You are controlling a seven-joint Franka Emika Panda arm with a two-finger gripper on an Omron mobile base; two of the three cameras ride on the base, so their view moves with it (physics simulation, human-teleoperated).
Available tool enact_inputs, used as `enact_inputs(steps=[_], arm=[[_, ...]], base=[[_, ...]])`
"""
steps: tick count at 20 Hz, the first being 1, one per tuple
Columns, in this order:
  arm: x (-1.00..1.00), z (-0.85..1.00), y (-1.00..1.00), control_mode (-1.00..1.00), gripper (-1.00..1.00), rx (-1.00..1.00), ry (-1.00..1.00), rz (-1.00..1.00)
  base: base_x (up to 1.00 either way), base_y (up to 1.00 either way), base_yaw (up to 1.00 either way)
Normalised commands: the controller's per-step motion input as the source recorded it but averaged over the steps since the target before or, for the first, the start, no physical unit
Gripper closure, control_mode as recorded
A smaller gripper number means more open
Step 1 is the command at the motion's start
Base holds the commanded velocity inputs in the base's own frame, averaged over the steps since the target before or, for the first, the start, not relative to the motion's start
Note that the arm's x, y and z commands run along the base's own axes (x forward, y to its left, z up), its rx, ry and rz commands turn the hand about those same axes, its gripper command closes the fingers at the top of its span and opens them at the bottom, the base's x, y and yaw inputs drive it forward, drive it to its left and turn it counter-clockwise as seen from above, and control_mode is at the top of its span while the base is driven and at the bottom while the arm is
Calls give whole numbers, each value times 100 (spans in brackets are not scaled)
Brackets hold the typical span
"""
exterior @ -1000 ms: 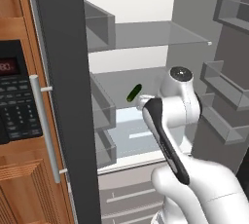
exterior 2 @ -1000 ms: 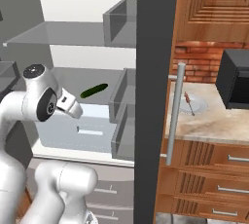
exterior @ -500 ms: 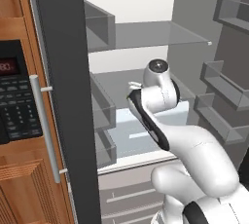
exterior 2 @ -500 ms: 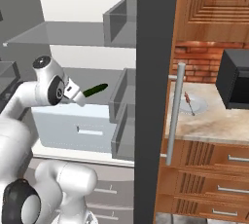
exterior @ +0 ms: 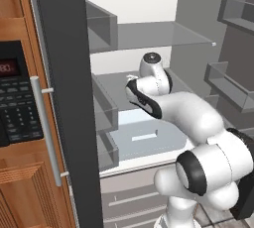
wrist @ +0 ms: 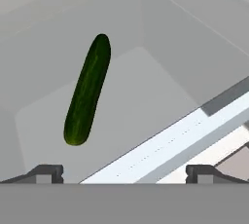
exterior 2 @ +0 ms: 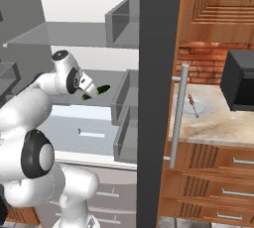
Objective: Place the cold items (lemon wedge and cucumber) from the fridge in one tupperware on the dining counter. Place the warm items (hot dog and kebab skewer) in the stove area in another tupperware.
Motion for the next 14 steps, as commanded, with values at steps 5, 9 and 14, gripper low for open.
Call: enact_inputs(steps=[5, 9, 14], arm=[[73, -34, 1, -100, -100, 0, 1, 0], [44, -40, 0, -100, -100, 0, 6, 0], [43, -30, 0, -100, -100, 0, 7, 0]], base=[[0, 0, 0], [0, 0, 0], [0, 0, 0]])
